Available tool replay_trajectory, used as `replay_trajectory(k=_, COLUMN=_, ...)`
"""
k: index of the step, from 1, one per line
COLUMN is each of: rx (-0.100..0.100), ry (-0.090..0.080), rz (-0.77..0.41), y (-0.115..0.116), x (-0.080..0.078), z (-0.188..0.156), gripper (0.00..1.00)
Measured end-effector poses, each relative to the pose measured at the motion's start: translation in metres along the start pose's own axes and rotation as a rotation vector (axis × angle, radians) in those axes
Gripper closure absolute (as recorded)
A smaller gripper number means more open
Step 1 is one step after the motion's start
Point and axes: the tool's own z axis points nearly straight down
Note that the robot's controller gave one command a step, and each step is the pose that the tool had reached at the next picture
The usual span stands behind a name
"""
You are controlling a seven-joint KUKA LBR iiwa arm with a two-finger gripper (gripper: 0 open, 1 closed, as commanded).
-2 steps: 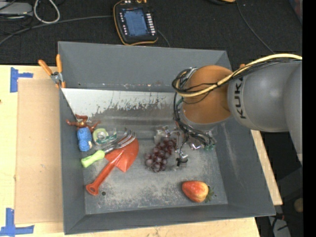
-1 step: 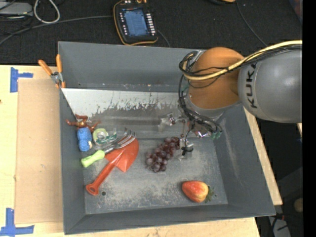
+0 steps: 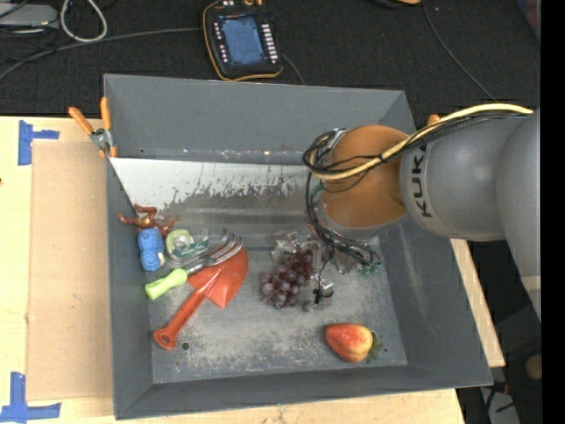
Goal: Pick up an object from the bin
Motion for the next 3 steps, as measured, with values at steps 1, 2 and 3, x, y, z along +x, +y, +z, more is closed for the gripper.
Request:
replay_trajectory(k=1, rx=0.006, ry=-0.011, rz=-0.077, y=-0.0026, x=-0.0062, z=0.0003, gripper=0.0)
replay_trajectory(k=2, rx=-0.001, ry=-0.001, rz=-0.001, y=-0.0005, x=-0.0005, z=0.0002, gripper=1.0)
replay_trajectory(k=3, rx=-0.001, ry=-0.001, rz=-0.001, y=-0.0006, x=-0.0005, z=0.0002, gripper=1.0)
